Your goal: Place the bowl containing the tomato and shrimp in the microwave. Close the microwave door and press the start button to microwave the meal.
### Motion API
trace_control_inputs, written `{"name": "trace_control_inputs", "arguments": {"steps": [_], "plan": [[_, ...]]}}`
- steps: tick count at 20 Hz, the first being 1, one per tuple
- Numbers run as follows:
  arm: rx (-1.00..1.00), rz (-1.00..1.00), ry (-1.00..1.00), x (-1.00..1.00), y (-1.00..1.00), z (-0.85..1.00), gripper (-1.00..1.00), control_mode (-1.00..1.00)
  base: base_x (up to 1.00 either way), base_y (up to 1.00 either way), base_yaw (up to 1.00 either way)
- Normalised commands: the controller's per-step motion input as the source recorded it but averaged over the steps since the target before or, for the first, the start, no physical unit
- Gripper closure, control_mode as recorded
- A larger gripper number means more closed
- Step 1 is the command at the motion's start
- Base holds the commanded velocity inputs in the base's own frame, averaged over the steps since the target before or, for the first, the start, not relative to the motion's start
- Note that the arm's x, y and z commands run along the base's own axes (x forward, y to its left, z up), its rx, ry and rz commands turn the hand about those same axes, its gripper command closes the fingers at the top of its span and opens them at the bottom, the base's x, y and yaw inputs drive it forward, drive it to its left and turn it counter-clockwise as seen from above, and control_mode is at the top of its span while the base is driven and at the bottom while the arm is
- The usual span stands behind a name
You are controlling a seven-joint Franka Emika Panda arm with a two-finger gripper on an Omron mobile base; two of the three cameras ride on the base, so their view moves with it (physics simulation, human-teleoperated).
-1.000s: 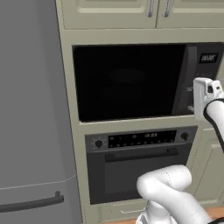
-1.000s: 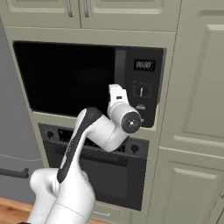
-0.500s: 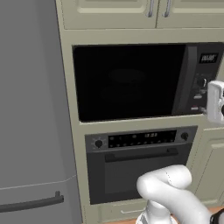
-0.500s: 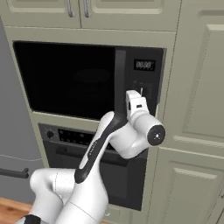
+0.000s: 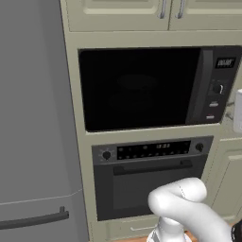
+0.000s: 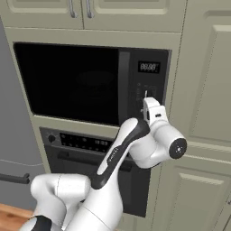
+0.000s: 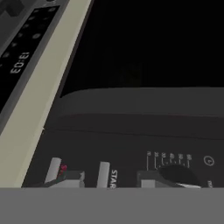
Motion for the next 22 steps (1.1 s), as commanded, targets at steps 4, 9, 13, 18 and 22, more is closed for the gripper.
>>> {"name": "trace_control_inputs", "arguments": {"steps": [4,9,13,18,22], "plan": [[0.0,0.0,0.0,0.01,-0.01,-0.02,1.0,-1.0,0.0,0.0,0.0],[0.0,0.0,0.0,0.12,0.0,-0.09,1.0,-1.0,0.0,0.0,0.0],[0.0,0.0,0.0,0.21,0.06,-0.1,1.0,-1.0,0.0,0.0,0.0],[0.0,0.0,0.0,0.2,0.05,-0.08,1.0,-1.0,0.0,0.0,0.0],[0.0,0.0,-0.01,0.21,0.03,-0.05,1.0,-1.0,0.0,0.0,0.0]]}}
